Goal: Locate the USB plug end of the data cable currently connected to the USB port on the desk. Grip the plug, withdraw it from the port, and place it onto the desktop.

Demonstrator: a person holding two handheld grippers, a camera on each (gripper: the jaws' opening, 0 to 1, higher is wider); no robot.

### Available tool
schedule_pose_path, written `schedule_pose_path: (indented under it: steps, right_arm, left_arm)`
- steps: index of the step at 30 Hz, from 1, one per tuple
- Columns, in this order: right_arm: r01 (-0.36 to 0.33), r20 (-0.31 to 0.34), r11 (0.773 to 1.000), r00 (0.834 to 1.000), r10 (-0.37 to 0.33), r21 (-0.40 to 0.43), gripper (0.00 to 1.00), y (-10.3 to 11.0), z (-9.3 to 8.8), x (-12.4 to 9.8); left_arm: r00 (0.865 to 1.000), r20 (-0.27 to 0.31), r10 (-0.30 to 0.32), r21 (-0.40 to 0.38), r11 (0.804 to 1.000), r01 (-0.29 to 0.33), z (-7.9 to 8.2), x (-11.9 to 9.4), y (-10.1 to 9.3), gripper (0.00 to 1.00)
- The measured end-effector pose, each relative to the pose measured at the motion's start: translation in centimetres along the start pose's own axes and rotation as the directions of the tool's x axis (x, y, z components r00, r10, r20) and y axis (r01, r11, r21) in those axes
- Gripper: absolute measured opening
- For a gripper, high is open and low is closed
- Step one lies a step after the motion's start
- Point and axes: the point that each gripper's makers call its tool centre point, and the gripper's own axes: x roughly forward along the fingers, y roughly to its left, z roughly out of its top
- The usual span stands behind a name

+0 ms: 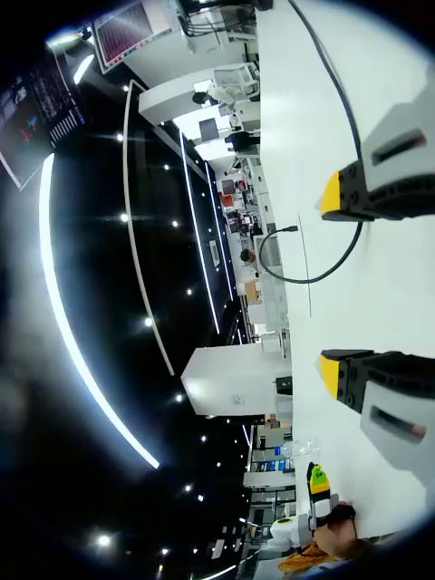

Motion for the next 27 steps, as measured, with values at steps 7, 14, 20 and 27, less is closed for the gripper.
schedule_pose_path:
  steps: [7, 14, 20, 27]
  right_arm:
    - [0.001, -0.001, 1.000, 1.000, -0.001, 0.000, 0.58, -0.10, -0.03, -0.04]
    - [0.002, -0.002, 1.000, 1.000, -0.002, 0.000, 0.57, -0.16, -0.09, -0.07]
    - [0.001, -0.001, 1.000, 1.000, -0.001, 0.000, 0.57, -0.10, -0.12, -0.06]
    - [0.001, -0.002, 1.000, 1.000, -0.001, 0.000, 0.57, -0.10, -0.11, -0.04]
  left_arm:
    - [1.000, 0.000, -0.001, 0.001, 1.000, 0.001, -0.02, -0.01, -0.08, 0.74]
    - [1.000, -0.001, -0.003, 0.003, 1.000, 0.003, -0.09, -0.03, -0.14, 0.74]
    - [1.000, -0.002, -0.003, 0.005, 1.000, 0.003, -0.12, -0.03, -0.10, 0.74]
    - [1.000, -0.006, -0.005, 0.011, 1.000, 0.005, -0.18, -0.01, -0.10, 0.74]
